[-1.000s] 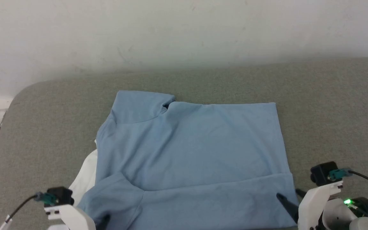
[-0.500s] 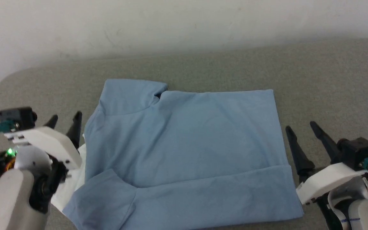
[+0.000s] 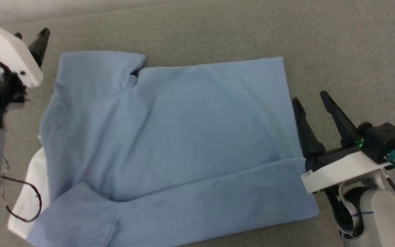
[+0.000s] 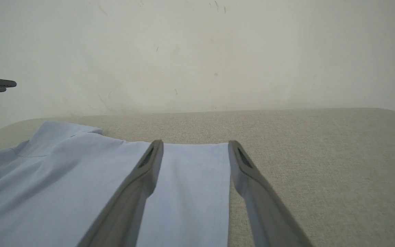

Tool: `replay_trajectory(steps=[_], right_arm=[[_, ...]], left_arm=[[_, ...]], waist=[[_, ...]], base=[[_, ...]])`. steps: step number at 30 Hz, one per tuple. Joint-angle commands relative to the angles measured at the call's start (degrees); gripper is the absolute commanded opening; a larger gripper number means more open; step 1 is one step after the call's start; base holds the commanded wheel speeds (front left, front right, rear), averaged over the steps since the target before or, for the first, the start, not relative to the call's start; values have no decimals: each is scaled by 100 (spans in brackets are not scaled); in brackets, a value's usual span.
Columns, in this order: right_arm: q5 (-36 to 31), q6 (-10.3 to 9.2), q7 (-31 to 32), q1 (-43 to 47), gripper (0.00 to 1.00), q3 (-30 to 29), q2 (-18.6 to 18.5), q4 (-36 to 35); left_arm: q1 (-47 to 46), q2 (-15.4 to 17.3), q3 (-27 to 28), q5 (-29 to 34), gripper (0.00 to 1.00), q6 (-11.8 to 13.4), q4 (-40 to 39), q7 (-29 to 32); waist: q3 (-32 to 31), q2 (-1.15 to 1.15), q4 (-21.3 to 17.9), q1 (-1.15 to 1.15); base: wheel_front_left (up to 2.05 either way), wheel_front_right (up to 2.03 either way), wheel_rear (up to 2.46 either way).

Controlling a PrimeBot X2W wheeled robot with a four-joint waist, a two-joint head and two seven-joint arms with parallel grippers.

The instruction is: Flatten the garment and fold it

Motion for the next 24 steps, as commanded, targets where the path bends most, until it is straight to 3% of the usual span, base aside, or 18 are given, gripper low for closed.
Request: replay_trajectory(steps=[1, 10, 16, 17, 19, 20, 24], right_arm=[[36, -5, -51, -112, 100, 33, 28, 46], [150, -5, -203, -334, 100, 205, 92, 143], [215, -5, -246, -379, 100, 208, 109, 205], [235, -5, -244, -390, 100, 211, 111, 218], [271, -5, -233, -420, 100, 203, 113, 235], [293, -5, -219, -438, 100, 190, 109, 240], [499, -5, -95, -542, 100, 181, 14, 282]], left_arm=[[-212, 71, -28, -64, 100, -60, 132, 234], [-818, 498, -384, -260, 100, -72, 757, 2240], [-574, 550, -687, -196, 100, 106, 880, 2965], [-509, 545, -728, -188, 81, 144, 891, 3045], [-390, 536, -801, -199, 14, 166, 890, 3199], [-341, 507, -816, -230, 0, 169, 875, 3247], [-240, 402, -828, -288, 0, 177, 787, 3188]], waist=[[544, 0, -488, -2], [870, 0, -853, -2], [961, 0, -907, -2], [966, 0, -911, -2], [971, 0, -915, -2], [972, 0, -909, -2], [920, 0, -833, -2]], base=[[0, 0, 0], [0, 0, 0], [0, 0, 0], [0, 0, 0], [0, 0, 0], [0, 0, 0], [0, 0, 0]])
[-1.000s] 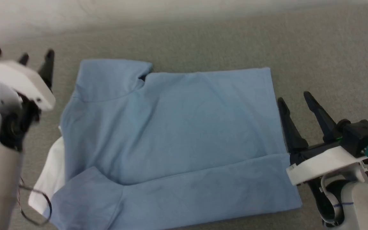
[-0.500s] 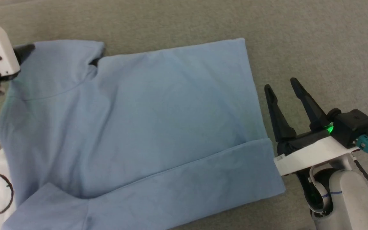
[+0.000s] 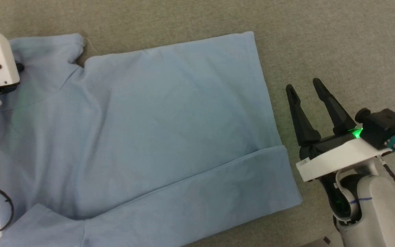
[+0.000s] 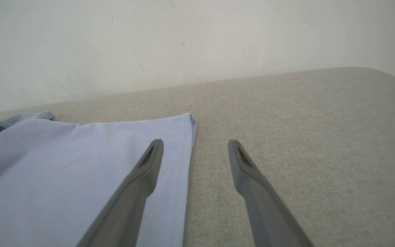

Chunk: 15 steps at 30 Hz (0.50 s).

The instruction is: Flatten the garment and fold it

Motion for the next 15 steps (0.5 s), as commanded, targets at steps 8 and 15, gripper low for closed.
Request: replay_trajectory(steps=[8, 15], right_arm=[[950, -5, 805, -925, 100, 41, -580, 862], [1685, -5, 2293, -2176, 100, 405, -930, 2195]], left_arm=[[220, -417, -199, 64, 0, -141, 127, -542], [-174, -727, -258, 67, 0, -393, -78, -985]], waist=[[-234, 0, 380, 1], [-266, 0, 870, 1]], base=[[0, 0, 0], [0, 0, 0]])
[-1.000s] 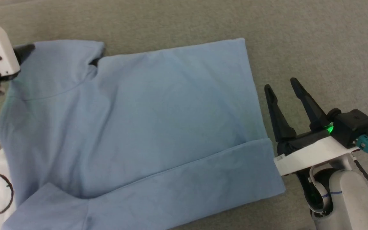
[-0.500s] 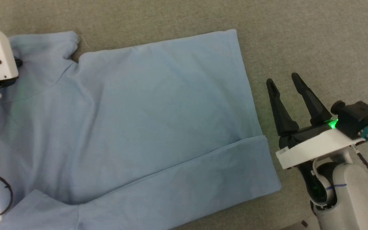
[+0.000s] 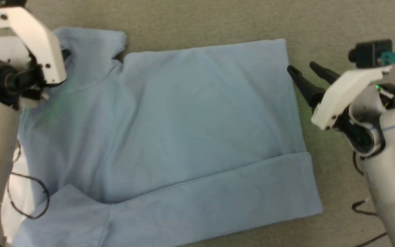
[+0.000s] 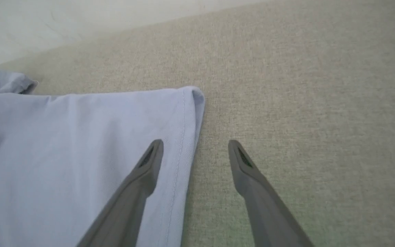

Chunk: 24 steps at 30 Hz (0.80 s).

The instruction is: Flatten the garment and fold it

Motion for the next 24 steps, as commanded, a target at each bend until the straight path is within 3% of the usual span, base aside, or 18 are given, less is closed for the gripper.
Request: replay_trajectory(steps=[1, 12, 13, 15, 19, 24], right_arm=[[86, -5, 337, -325, 100, 86, -84, 302], [308, -5, 1812, -1558, 100, 460, -132, 2164], [330, -5, 1999, -1577, 47, 500, -128, 2321], [387, -5, 2217, -1597, 0, 549, -117, 2519], [417, -5, 2159, -1627, 0, 643, -158, 2551], [359, -5, 1251, -1679, 0, 746, -406, 2171]], left_arm=[[-150, -99, -57, 15, 0, -75, -73, -94], [-385, -328, -230, 56, 0, -290, -219, -332], [-374, -333, -233, 48, 0, -301, -216, -350], [-327, -341, -230, 19, 0, -332, -203, -394], [-234, -307, -208, -27, 0, -380, -185, -462], [14, -205, -61, -79, 0, -437, -241, -872]], waist=[[-29, 0, 336, -1], [100, 0, 784, -1], [104, 0, 797, -1], [86, 0, 817, -1], [25, 0, 813, -1], [-249, 0, 806, -1]], base=[[0, 0, 0], [0, 0, 0], [0, 0, 0], [0, 0, 0], [0, 0, 0], [0, 0, 0]])
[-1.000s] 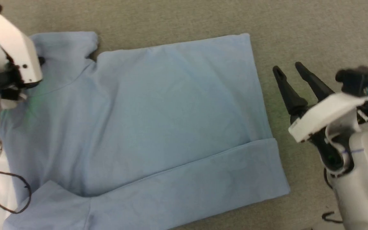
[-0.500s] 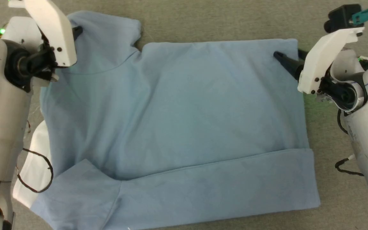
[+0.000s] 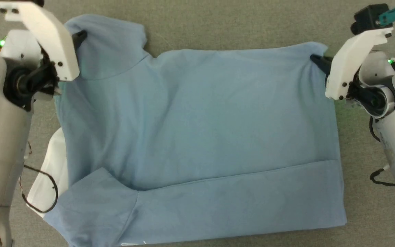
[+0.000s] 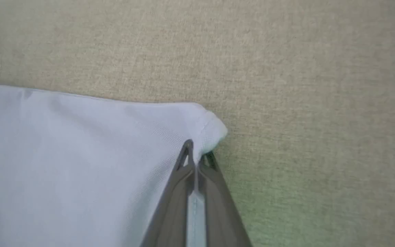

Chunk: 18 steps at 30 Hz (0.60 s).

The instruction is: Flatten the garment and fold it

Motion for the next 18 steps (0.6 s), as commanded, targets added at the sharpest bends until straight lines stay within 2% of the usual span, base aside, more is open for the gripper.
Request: replay_trajectory(steps=[1, 5, 11, 18], right_arm=[[-37, -4, -185, 103, 0, 29, -53, -58], [-59, -4, -758, 446, 0, 150, -243, -441], [80, -4, -1384, 1569, 0, 37, -499, -1245], [245, -4, -1534, 3153, 0, -516, -555, -2019]], left_arm=[[144, 56, 60, -33, 0, -25, -36, -114], [719, 166, 305, -99, 0, 53, -283, -672], [2275, 151, 876, -631, 0, 132, -1110, -1431], [4092, -16, 1191, -965, 0, 397, -2283, -1902]], waist=[[-214, 0, -4, -1], [-616, 0, 18, -1], [-1162, 0, 158, -1], [-1539, 0, 386, -1]], base=[[0, 0, 0], [0, 0, 0], [0, 0, 0], [0, 0, 0]])
